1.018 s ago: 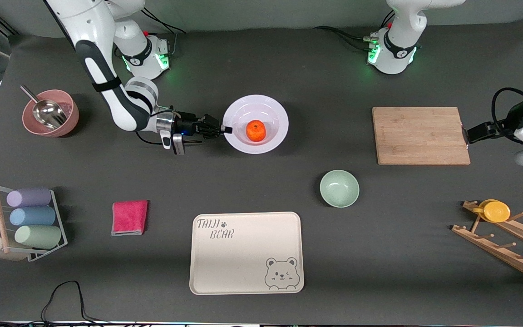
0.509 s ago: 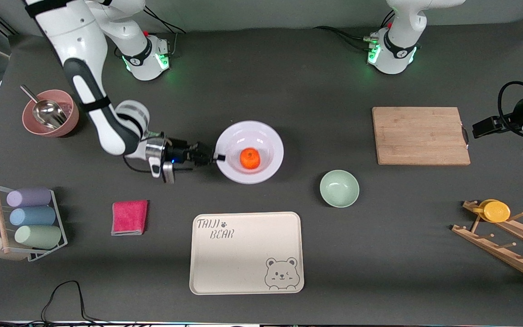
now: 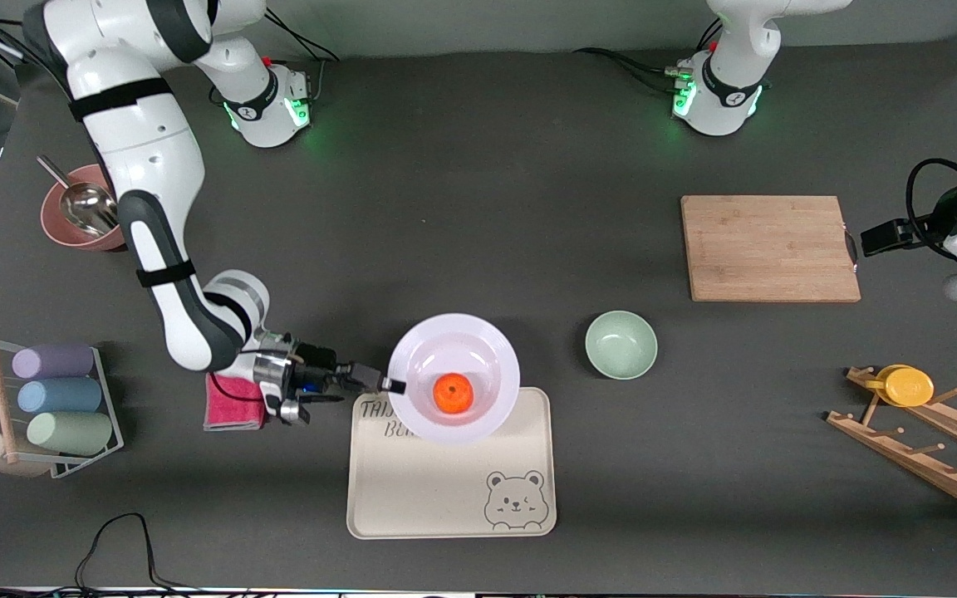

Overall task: Place orange and plate with both arms
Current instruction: 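Slide the plate with the right gripper onto the bear tray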

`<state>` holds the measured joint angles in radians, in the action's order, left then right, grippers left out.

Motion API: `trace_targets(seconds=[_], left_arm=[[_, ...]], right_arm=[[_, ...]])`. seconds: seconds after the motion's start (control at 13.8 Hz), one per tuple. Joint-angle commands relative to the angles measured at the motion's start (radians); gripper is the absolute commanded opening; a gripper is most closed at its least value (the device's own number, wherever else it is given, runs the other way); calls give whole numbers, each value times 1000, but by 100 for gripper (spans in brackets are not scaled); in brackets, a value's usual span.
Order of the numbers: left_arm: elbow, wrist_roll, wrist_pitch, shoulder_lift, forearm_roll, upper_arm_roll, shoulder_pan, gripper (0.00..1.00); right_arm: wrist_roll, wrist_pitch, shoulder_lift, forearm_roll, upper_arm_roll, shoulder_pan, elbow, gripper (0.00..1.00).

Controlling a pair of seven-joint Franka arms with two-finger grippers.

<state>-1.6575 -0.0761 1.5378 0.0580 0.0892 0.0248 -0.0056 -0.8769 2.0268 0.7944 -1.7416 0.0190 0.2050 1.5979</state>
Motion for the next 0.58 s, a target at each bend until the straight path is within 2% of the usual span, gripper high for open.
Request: trace_targets(seconds=[0.0,0.29,0.51], left_arm=[[1,32,-21,-4,15,4,3,100],[-1,42,-19,2,15,12,6,100],[-1,85,-16,2,15,20,29,100]], right_arm=[[107,-8,152,62,-21,8,-258,0],[124,-5,180,68,-31,8,-285,0],[122,18,235,74,-31,7,-294,0]])
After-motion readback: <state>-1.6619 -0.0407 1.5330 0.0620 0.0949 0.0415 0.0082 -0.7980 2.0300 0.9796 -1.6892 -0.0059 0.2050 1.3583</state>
